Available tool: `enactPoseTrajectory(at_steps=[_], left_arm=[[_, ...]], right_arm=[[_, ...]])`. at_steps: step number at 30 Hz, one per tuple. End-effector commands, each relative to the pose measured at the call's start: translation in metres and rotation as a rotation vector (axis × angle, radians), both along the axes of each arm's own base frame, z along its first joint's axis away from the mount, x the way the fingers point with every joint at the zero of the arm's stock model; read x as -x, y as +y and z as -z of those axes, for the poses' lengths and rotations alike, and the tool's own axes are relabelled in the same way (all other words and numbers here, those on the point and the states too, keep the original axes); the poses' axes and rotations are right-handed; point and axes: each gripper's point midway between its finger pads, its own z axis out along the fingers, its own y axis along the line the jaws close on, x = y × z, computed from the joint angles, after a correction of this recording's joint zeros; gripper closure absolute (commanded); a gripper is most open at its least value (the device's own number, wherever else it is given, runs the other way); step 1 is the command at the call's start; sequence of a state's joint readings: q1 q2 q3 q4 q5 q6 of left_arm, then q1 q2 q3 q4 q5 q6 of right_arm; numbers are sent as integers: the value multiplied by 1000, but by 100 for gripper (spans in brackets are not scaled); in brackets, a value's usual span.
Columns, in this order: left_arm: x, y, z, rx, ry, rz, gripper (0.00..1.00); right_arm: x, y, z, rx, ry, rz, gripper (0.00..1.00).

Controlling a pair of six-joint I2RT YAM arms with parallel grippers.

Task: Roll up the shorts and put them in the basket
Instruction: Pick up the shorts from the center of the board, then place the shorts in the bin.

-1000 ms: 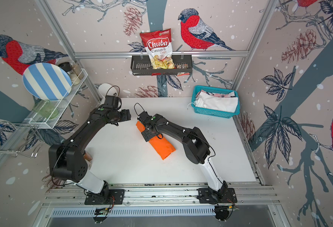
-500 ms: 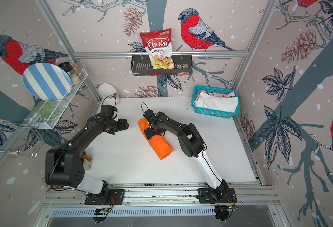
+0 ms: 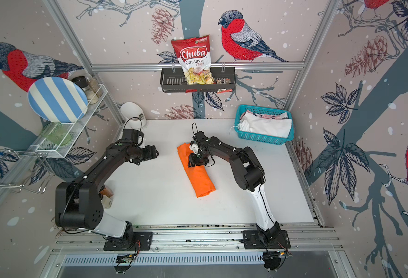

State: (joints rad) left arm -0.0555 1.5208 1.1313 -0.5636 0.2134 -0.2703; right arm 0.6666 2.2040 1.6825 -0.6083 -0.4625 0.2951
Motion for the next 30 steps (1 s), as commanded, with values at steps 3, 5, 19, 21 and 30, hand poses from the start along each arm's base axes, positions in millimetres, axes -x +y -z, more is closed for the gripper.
enactPoseTrajectory(at_steps=[3,5,19,21,30], left_arm=[[-2,-1,-2,10,-17,15,19],[-2,-2,-2,14,-17,17,19],[-1,-3,-2,23,-19,25,19],[0,-4,-1,23,-15,28,19],[0,-5,-1,32,-16,33,19]], right_arm=[[-29,-10,-62,-246,-5,131,51],[-41,-23,-81,-325,-12,189,53],[-165,-201,-224,-668,-188,795,62],[-179,-243,-241,-674,-221,927,63],[-181,-399,-244,-575,-245,1560,57]])
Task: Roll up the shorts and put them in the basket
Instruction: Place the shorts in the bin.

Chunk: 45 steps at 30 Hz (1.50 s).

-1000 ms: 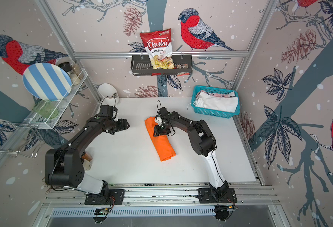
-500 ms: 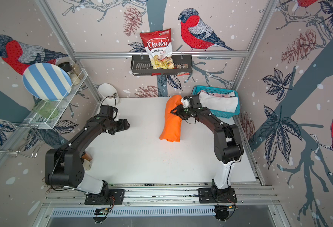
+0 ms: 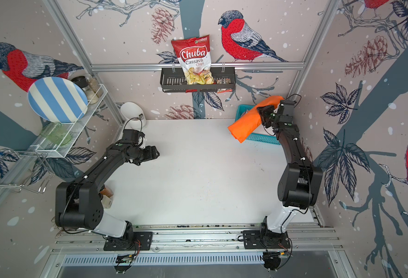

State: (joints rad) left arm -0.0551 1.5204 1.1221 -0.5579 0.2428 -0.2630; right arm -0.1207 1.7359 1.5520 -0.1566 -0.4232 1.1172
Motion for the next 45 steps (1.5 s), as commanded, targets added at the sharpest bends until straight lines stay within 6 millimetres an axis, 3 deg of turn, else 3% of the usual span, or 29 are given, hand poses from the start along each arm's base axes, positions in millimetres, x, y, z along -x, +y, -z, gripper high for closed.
enactPoseTrajectory(at_steps=[1,5,9,20,27,30,32,33,37,45], left_arm=[[-2,-1,-3,11,-18,12,19],[-2,-2,0,15,-10,14,19],[-2,-2,2,15,-3,14,19],[-4,3,13,6,27,2,19],[-6,5,18,7,47,-1,19],[-5,5,20,6,51,1,19],[-5,4,21,8,52,2,19],[-5,4,20,10,51,3,19],[-6,3,18,18,45,7,19],[-6,1,10,30,23,9,19]], right_arm=[[5,-46,7,-53,88,245,57],[-3,-76,20,-107,125,374,59],[-26,-90,48,-174,163,428,61],[-102,-104,130,-402,192,537,62],[-134,-95,162,-463,101,565,55],[-127,-90,176,-437,116,590,41],[-116,-91,181,-398,137,616,8],[-111,-90,181,-381,147,623,0],[-91,-96,172,-340,220,675,0],[-53,-114,141,-263,586,748,0]])
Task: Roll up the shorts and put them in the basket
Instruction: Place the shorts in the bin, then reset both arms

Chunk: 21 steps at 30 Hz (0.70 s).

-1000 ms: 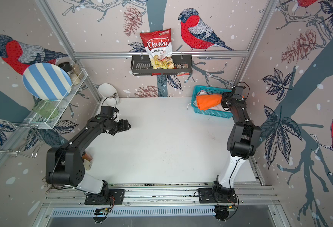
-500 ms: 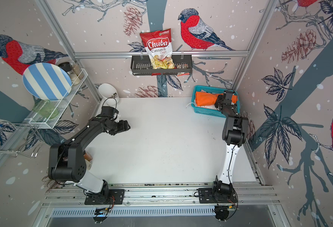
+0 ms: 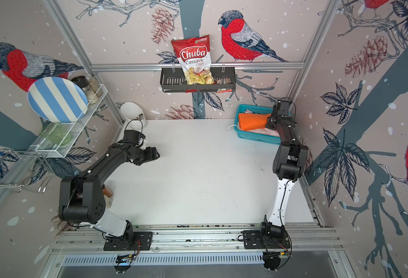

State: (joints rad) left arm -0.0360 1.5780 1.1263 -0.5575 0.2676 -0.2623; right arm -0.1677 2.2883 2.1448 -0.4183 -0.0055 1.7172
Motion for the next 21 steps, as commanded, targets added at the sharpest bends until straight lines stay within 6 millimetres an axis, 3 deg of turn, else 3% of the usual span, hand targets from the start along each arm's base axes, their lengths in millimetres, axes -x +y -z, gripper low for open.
enactPoseTrajectory(at_steps=[1,7,12,14,16,21], left_arm=[[-4,-3,-9,14,-34,16,18],[-5,-4,-12,27,-42,17,18],[-8,-6,-20,50,-68,-5,17],[-10,-7,-28,68,-105,-31,13],[-12,-5,-34,73,-146,-74,2],[-8,16,-35,-11,-233,-214,2]], right_arm=[[54,-3,35,-25,329,-6,0],[88,-11,26,11,394,-62,0],[95,3,5,179,315,-246,0],[102,10,-7,323,305,-336,0],[109,16,-18,486,291,-410,0],[144,21,-41,933,174,-540,0]])
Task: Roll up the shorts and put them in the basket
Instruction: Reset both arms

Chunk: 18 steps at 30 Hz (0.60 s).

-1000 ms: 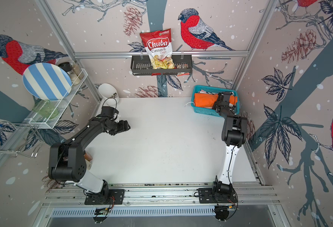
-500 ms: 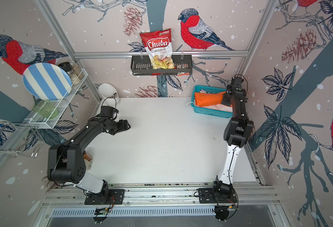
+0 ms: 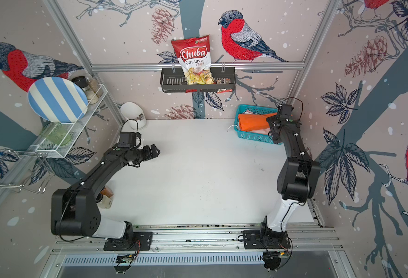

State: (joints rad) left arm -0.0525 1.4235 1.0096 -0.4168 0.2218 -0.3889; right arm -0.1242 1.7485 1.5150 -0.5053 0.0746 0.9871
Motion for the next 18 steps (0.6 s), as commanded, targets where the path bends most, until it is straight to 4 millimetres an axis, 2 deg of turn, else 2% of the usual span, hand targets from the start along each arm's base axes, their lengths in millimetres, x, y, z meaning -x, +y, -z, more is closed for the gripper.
enactPoseTrajectory(at_steps=[1,4,6,8,10,12,13,15,16,18], left_arm=[[-9,18,-8,-71,-124,-121,2],[-8,32,-11,-208,-252,-191,3],[-7,47,-9,-306,-305,-260,3],[-7,59,-6,-402,-353,-300,3],[-10,67,-1,-487,-395,-309,4],[-15,74,4,-569,-420,-304,4],[-18,79,8,-617,-425,-307,4],[-23,86,16,-687,-435,-313,5],[-25,86,23,-706,-443,-307,5],[-34,75,27,-678,-515,-246,5]], right_arm=[[4,-7,-34,400,-185,-214,0],[45,-11,-22,608,-258,-186,0],[66,3,-5,766,-295,-255,0],[86,13,21,903,-258,-301,0],[96,13,45,901,-210,-274,0],[102,16,59,911,-219,-267,0],[108,17,63,940,-227,-249,0],[116,20,55,996,-263,-203,0],[114,29,53,974,-308,-237,0],[115,51,50,985,-424,-364,0]])
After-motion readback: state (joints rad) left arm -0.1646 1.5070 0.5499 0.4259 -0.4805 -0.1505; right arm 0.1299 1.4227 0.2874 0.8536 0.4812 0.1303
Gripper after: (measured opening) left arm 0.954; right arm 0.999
